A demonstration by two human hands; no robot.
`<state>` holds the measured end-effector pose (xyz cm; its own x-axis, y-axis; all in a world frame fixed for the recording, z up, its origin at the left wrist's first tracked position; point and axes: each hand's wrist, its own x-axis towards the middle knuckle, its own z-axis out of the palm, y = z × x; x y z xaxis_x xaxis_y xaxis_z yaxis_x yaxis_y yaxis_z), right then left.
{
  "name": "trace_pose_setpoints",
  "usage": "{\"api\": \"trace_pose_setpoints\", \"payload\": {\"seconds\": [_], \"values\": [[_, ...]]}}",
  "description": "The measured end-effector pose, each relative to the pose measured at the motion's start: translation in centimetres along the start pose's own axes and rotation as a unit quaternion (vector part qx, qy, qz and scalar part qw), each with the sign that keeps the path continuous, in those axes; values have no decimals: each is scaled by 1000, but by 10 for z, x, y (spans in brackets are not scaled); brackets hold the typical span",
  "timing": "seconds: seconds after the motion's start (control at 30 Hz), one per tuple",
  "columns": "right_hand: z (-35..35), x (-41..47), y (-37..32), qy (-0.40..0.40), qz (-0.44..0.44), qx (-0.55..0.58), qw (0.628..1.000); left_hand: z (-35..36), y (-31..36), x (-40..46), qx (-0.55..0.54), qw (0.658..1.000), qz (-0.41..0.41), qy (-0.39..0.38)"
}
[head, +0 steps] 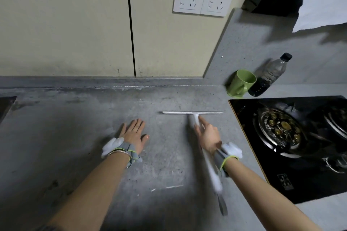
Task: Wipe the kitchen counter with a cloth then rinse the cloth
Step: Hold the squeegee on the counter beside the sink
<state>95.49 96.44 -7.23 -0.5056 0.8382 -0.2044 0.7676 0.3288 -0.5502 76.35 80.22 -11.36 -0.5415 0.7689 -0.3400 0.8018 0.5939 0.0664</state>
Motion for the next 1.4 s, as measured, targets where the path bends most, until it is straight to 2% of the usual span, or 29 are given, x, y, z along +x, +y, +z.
{"api": "trace_pose_setpoints", "payload": {"seconds": [0.37, 0.6, 0.77, 1.0, 1.23, 1.4], "values": [[2, 128, -42, -28, -36, -39, 998, -20, 11, 22, 65, 993, -29, -90], [7, 153, -52, -30, -14, -74, 997, -22, 12, 15, 41, 994, -24, -100], [6, 149, -49, -40, -32, -96, 994, -23, 14, 12, 46, 993, -30, -104], [1, 91, -22, -76, -54, -109, 990, -22, 15, 9, 72, 993, -29, -90], [-10, -29, 23, -96, -30, -117, 988, -22, 24, 3, 100, 990, -35, -89], [-16, -107, 54, -110, -34, -106, 988, -11, 34, -7, 62, 998, -20, -3]]}}
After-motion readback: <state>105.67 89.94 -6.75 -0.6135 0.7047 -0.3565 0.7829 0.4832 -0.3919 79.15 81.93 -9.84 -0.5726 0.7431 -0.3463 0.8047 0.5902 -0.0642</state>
